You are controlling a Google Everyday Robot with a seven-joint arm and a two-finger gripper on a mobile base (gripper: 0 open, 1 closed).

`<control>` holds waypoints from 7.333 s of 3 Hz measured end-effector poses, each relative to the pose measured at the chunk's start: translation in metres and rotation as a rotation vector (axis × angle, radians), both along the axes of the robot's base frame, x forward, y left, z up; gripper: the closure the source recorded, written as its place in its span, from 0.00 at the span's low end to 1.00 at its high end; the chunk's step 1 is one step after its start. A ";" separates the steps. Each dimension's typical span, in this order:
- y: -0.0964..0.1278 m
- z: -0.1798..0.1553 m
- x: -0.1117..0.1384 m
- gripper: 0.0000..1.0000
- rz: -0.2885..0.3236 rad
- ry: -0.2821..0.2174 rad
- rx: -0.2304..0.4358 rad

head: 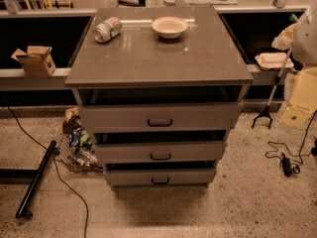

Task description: Open top drawer

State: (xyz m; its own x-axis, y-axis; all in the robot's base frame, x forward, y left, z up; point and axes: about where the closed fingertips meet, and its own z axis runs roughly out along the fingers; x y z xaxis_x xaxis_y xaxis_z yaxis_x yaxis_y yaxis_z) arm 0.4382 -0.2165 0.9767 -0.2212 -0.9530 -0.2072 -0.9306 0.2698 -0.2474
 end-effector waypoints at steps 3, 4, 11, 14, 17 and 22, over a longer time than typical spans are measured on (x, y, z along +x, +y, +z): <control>0.026 -0.095 0.023 0.00 0.098 0.125 0.098; 0.043 -0.160 0.037 0.00 0.129 0.225 0.192; 0.116 -0.289 0.199 0.00 0.250 0.170 0.182; 0.102 -0.322 0.208 0.00 0.272 0.124 0.026; 0.092 -0.349 0.218 0.16 0.282 0.146 -0.036; 0.088 -0.335 0.207 0.61 0.257 0.137 -0.011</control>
Offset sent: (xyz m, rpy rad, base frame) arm 0.0256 0.0281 -0.1150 0.1058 0.1701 0.1274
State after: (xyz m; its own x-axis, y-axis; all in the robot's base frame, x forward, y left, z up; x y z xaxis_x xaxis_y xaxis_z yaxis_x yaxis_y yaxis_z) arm 0.6453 -0.1282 0.6414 0.0030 -0.9835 -0.1810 -0.9930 0.0185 -0.1166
